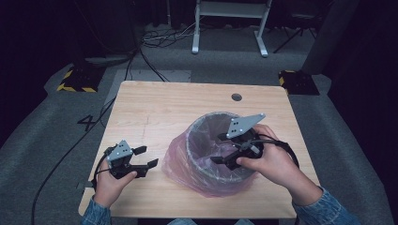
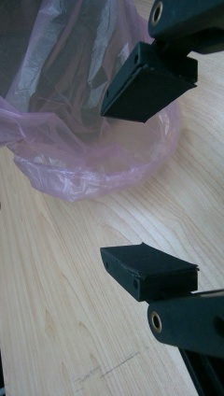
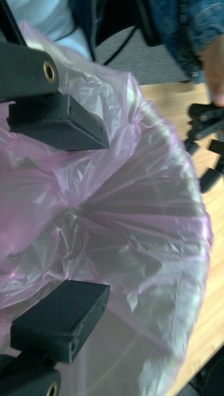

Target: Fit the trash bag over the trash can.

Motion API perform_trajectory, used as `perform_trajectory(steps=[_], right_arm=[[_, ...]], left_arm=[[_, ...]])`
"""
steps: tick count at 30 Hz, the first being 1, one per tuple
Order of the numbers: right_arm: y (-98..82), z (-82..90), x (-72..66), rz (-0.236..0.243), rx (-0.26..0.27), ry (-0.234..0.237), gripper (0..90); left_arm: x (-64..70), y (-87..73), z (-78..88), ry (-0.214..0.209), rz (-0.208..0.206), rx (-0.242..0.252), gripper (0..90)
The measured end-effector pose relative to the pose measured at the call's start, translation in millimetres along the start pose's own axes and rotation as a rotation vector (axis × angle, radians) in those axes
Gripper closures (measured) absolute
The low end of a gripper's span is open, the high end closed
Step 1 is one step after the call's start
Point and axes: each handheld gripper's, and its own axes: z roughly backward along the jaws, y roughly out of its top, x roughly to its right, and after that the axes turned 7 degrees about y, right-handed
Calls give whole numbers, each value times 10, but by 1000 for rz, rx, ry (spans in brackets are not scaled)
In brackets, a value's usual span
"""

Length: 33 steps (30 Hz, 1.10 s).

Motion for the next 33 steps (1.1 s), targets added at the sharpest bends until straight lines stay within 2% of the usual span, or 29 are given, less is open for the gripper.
perform_trajectory(steps=[2, 4, 6, 12, 17, 18, 22, 25, 30, 33], right_arm=[[19, -78, 19, 18, -37, 5, 262], [33, -120, 41, 13, -89, 12, 279], [48, -149, 68, 13, -119, 10, 281], [138, -177, 94, 37, -117, 15, 278], [250, -169, 38, 36, -32, 31, 275], [257, -207, 32, 36, -34, 36, 270], [211, -353, 57, 40, -99, 49, 272], [191, -422, 106, 40, -125, 37, 266], [151, -583, 151, 45, -173, 72, 253], [109, -707, 175, 31, -204, 96, 243]], left_arm=[[-4, -4, 6, 1, -1, -3, 279], [-6, -7, 11, 2, -2, -2, 279], [-7, -9, 9, 0, 1, 1, 279], [-2, -12, -8, -2, -2, -3, 279], [-16, -18, -4, -4, 7, -2, 279], [-15, -18, -3, -4, 6, -2, 279], [-22, -18, 14, -2, 10, 6, 279], [-30, -22, 18, -3, 12, 6, 279], [-28, -24, 16, -3, 13, 4, 279], [-29, -24, 18, -2, 14, 5, 279]])
